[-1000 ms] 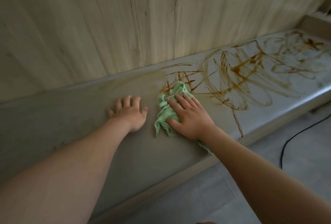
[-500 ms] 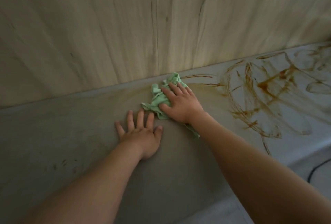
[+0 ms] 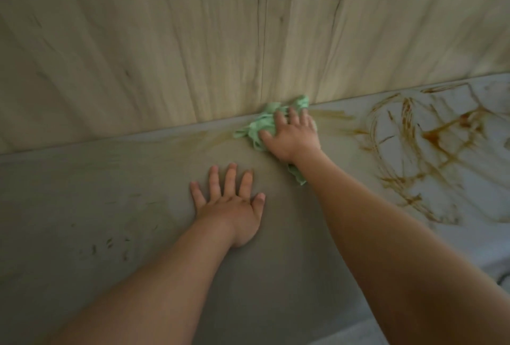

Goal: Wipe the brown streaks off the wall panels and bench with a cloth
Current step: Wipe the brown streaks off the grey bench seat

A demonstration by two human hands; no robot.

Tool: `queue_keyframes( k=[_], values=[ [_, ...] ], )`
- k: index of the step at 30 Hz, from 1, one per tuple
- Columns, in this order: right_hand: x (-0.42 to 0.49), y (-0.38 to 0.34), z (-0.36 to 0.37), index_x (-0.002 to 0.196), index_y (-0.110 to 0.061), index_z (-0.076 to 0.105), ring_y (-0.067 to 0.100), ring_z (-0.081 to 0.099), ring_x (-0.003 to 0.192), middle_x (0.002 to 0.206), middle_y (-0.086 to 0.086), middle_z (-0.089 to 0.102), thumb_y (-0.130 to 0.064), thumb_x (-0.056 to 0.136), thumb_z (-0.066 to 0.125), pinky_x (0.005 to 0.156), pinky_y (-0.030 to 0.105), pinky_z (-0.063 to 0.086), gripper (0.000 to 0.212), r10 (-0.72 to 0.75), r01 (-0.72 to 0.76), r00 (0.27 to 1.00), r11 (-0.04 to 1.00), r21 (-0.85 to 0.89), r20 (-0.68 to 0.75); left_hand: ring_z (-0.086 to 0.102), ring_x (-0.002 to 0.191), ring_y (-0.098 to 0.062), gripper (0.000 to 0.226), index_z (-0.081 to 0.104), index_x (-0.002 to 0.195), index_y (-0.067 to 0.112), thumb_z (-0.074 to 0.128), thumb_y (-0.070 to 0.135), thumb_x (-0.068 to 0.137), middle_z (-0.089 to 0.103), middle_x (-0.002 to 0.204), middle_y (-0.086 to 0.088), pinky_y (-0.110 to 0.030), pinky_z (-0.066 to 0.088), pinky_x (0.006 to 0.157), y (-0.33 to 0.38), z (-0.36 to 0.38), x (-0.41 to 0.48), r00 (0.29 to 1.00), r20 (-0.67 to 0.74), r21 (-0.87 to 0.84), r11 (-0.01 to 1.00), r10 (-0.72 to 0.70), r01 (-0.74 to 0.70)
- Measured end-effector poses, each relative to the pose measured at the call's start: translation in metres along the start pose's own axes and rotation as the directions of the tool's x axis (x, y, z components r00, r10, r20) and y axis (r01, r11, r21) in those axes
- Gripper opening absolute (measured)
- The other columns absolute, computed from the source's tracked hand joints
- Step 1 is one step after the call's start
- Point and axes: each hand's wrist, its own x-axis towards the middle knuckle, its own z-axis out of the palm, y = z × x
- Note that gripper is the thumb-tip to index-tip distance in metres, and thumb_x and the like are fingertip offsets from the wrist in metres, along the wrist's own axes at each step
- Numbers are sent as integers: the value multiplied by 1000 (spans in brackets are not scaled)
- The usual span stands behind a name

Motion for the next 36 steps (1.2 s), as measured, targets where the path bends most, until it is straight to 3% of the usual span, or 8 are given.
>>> queue_keyframes(
  k=[3,8,11,15,19,24,31,36],
  values=[
    [-11,40,-12,164,-38,15,23,1,160,174,-2,6,-74,96,28,128,41,4,79,-147,147,988,989,7,48,-34,151,-30,65,-14,161,38,6,62,103,-33,166,7,-69,-14,117,1,-1,-1,1000,-2,-10,1000,2,-2],
    [-31,151,-27,165,-36,14,26,3,160,174,2,7,-73,96,25,129,45,7,80,239,-238,971,971,37,-14,-33,152,-32,66,-13,161,38,6,62,103,-33,166,6,-70,-14,117,1,0,-1,1000,-8,-1,1000,-3,3],
    [-51,163,-23,165,-34,13,30,1,160,174,5,6,-73,94,22,129,46,5,82,295,-295,955,955,26,-21,-32,152,-32,66,-12,162,38,7,62,103,-31,167,6,-70,-15,117,1,1,-2,1000,-8,-1,1000,-9,9],
    [-98,140,-17,166,-33,10,29,-1,160,174,5,4,-74,95,25,129,44,4,83,172,-172,985,985,4,1,-30,153,-32,67,-11,162,36,7,62,103,-29,168,5,-69,-14,118,3,-1,-6,1000,-13,11,1000,-16,16],
    [-176,117,-6,165,-36,10,26,-2,160,174,2,4,-75,95,27,129,42,2,82,-98,98,995,995,-36,17,-24,155,-31,68,-9,163,37,8,64,103,-25,170,6,-69,-9,119,6,-4,-11,999,-27,30,999,-41,42],
    [-245,169,-11,162,-45,20,17,4,160,173,-10,12,-75,94,28,128,35,4,75,-324,325,946,944,-49,27,-1,158,-31,63,7,163,28,16,54,107,-6,173,2,-68,6,121,27,-21,-25,995,-73,158,984,-74,85],
    [-217,254,-18,163,-39,18,23,6,160,173,-1,12,-72,95,28,129,43,8,77,137,-133,987,990,42,-83,30,145,-36,50,36,148,23,43,28,99,31,158,-8,-57,32,116,85,-19,-47,976,-129,183,972,173,-148],
    [-207,245,-16,164,-38,17,26,2,160,174,2,8,-73,94,24,130,44,2,79,251,-239,960,965,110,-121,34,143,-34,48,42,145,21,43,31,98,38,151,-10,-57,35,115,113,-18,-69,971,-21,286,932,238,-222]
  ],
)
